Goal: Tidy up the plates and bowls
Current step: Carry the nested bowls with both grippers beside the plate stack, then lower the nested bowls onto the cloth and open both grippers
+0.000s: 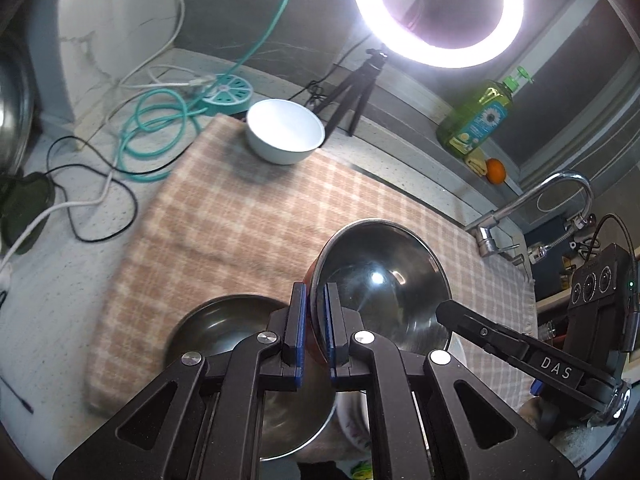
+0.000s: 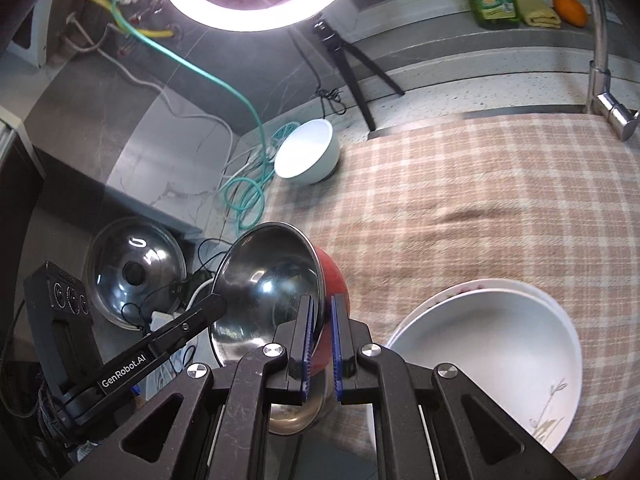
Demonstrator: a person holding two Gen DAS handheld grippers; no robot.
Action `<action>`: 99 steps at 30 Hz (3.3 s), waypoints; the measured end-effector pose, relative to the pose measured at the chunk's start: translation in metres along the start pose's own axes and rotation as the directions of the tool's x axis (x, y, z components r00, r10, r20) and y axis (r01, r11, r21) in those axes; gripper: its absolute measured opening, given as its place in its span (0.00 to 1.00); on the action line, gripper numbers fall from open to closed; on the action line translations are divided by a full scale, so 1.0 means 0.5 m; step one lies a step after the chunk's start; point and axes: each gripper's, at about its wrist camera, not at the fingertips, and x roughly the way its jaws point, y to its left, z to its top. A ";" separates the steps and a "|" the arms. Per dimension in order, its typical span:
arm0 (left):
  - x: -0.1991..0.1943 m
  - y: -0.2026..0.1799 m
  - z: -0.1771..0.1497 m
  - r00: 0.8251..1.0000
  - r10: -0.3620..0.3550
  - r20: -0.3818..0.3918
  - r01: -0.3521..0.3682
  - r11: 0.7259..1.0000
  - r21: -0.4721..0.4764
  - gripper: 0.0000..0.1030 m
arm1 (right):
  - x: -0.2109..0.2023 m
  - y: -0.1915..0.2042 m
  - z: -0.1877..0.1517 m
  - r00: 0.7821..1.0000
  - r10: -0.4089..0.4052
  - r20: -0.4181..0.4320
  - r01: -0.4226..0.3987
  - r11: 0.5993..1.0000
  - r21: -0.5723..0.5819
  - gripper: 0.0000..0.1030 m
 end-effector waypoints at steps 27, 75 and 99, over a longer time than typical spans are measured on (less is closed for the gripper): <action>-0.006 0.142 -0.090 0.998 0.046 -0.044 -0.050 0.996 -0.071 0.06 | 0.138 0.060 -0.104 0.986 -0.059 -0.159 0.046 0.995 -0.085 0.08; 0.046 0.165 -0.116 0.990 0.084 -0.111 -0.088 0.996 -0.027 0.06 | 0.192 0.073 -0.116 0.966 -0.163 -0.203 0.120 0.971 -0.209 0.10; 0.014 0.170 -0.088 0.996 0.046 -0.079 -0.048 0.999 -0.016 0.07 | 0.168 0.082 -0.109 0.970 -0.154 -0.187 0.115 0.972 -0.204 0.15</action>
